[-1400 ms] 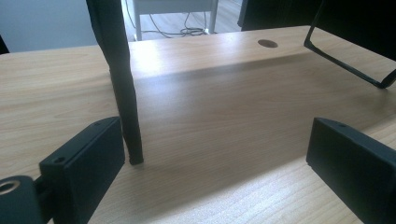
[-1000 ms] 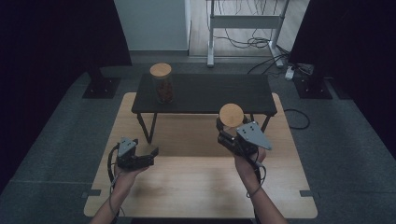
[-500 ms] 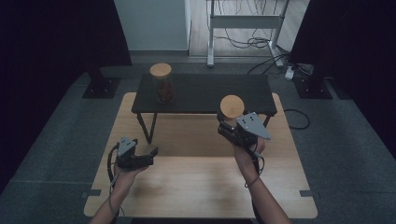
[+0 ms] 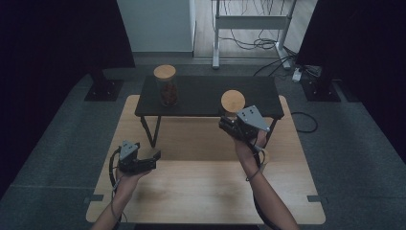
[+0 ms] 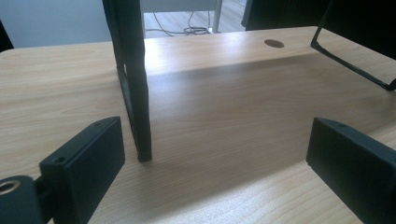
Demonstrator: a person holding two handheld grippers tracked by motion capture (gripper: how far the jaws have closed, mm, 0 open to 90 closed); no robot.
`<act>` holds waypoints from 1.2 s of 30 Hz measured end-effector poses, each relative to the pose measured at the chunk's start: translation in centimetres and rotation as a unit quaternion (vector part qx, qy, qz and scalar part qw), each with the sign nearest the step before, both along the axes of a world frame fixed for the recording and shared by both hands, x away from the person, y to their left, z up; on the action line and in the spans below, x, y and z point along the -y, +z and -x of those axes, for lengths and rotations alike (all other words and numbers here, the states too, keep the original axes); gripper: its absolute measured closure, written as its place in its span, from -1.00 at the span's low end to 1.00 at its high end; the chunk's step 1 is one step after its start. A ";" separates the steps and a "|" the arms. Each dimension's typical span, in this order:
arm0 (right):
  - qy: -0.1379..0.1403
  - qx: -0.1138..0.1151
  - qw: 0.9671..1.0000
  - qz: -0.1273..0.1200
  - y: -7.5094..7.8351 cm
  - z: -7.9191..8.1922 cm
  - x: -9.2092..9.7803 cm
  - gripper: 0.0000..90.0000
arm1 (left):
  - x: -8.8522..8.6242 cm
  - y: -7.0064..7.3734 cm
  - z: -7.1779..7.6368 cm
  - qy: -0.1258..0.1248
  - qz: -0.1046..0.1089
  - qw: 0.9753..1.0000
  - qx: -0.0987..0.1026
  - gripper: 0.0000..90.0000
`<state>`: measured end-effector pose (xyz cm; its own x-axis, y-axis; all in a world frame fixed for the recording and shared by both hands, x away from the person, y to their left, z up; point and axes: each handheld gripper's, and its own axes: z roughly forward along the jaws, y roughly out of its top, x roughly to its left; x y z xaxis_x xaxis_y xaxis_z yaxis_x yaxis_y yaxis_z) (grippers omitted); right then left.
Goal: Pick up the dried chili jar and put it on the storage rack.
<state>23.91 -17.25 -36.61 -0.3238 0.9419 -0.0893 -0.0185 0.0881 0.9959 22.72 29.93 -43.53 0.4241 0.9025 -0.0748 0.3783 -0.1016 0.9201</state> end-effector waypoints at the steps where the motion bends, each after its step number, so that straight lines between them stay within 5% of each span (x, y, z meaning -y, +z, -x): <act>1: 0.000 0.000 1.000 0.000 0.0 -0.2 -0.1 -0.41 | 0.0 0.0 0.0 0.001 0.000 1.000 0.000 -0.91; 14: -0.009 -0.012 1.000 -0.009 -0.1 -2.8 -0.6 -0.41 | -0.4 -0.3 -0.5 0.006 0.001 1.000 -0.008 -0.91; 36: -0.010 -0.028 0.999 -0.025 0.4 -4.9 -0.7 -0.41 | -0.4 -0.4 -0.6 0.003 -0.002 1.000 -0.013 -0.91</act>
<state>28.76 -16.50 -36.18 -0.3082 0.9510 -0.0251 0.0378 0.0386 0.9985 23.28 30.29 -43.92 0.4164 0.9054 -0.0825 0.4022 -0.1020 0.9099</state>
